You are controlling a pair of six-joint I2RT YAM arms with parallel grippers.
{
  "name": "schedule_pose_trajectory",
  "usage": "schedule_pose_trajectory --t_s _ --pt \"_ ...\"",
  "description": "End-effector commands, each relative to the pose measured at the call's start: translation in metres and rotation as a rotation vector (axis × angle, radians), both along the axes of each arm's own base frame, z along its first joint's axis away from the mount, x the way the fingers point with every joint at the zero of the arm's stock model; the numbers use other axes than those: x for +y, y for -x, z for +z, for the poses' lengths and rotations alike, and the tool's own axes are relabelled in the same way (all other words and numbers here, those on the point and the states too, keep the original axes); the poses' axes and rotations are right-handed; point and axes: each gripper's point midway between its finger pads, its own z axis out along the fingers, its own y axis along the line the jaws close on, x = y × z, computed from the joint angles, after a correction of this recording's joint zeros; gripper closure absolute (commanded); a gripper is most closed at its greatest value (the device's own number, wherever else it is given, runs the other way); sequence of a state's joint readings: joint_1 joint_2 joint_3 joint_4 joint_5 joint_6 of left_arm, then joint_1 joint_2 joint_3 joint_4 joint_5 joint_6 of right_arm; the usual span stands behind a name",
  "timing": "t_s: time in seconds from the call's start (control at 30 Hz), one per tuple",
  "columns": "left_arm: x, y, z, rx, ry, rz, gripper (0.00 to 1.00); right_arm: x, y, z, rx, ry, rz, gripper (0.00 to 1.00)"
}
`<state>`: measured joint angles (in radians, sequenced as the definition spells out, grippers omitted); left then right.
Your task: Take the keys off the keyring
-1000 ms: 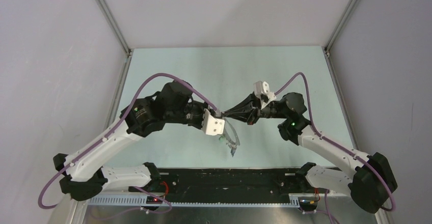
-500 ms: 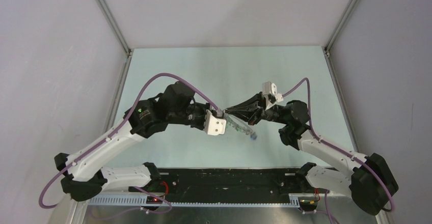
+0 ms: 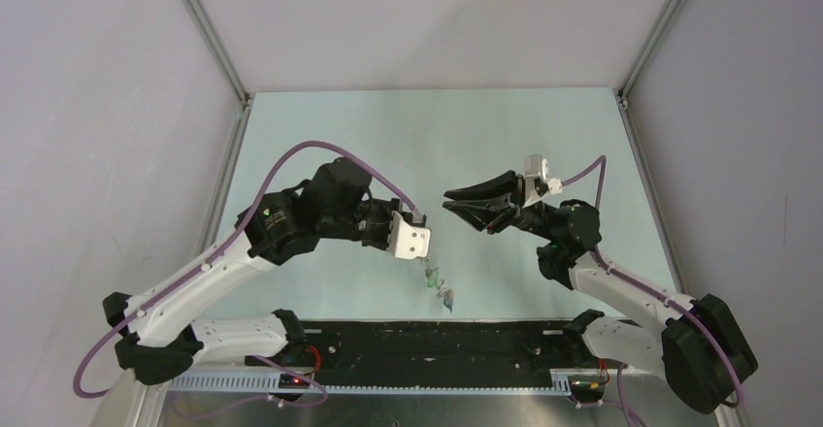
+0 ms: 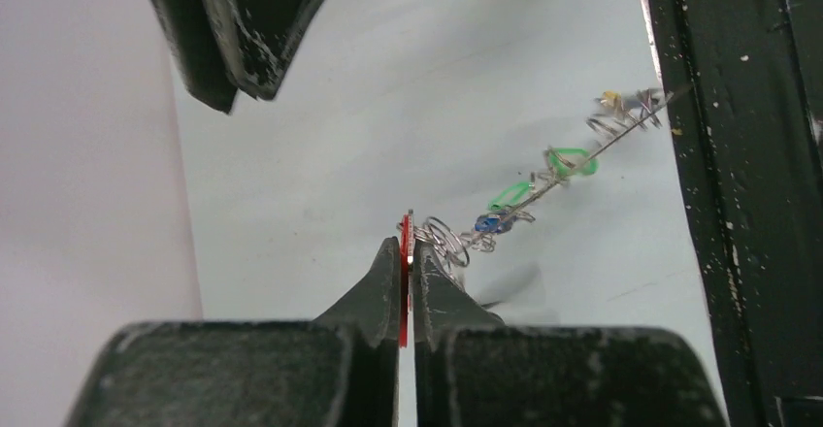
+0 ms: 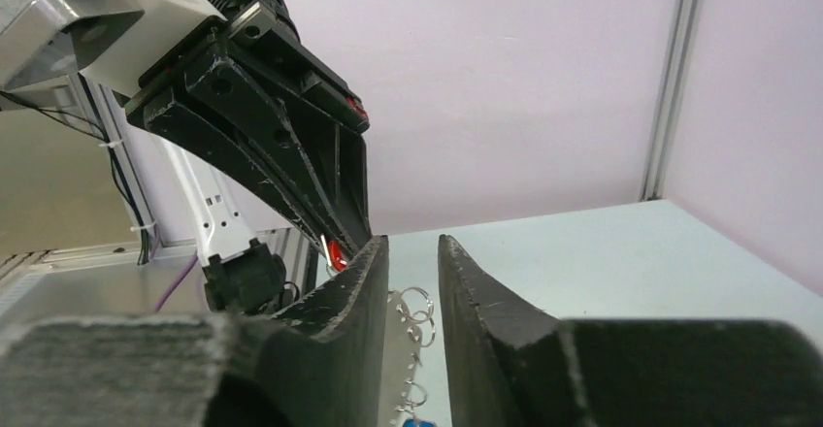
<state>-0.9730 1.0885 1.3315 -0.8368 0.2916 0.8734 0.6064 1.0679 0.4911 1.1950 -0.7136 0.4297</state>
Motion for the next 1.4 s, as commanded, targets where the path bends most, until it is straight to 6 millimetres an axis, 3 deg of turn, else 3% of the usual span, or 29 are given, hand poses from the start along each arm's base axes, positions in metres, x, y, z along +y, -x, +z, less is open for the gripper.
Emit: schedule_pose_trajectory --t_s 0.0,0.2,0.5,0.87,1.27,1.37 --pt "0.007 0.002 0.026 -0.042 0.045 0.010 1.00 -0.009 0.001 0.017 -0.083 -0.036 -0.033 0.68" --pt "0.006 0.005 0.036 -0.062 0.066 -0.012 1.00 -0.008 0.005 0.005 -0.135 0.033 -0.024 0.67" --pt "0.007 0.003 0.041 -0.101 0.065 -0.025 1.00 0.008 0.016 -0.008 -0.214 0.182 0.096 0.68" --pt "0.002 0.002 0.051 -0.120 0.079 -0.047 1.00 0.034 0.028 -0.010 -0.254 0.252 0.178 0.64" --pt "0.000 0.003 0.056 -0.128 0.087 -0.059 1.00 0.051 0.021 -0.009 -0.246 0.248 0.203 0.65" --pt "0.002 0.003 0.056 -0.135 0.087 -0.055 1.00 0.052 0.022 -0.008 -0.248 0.249 0.213 0.76"
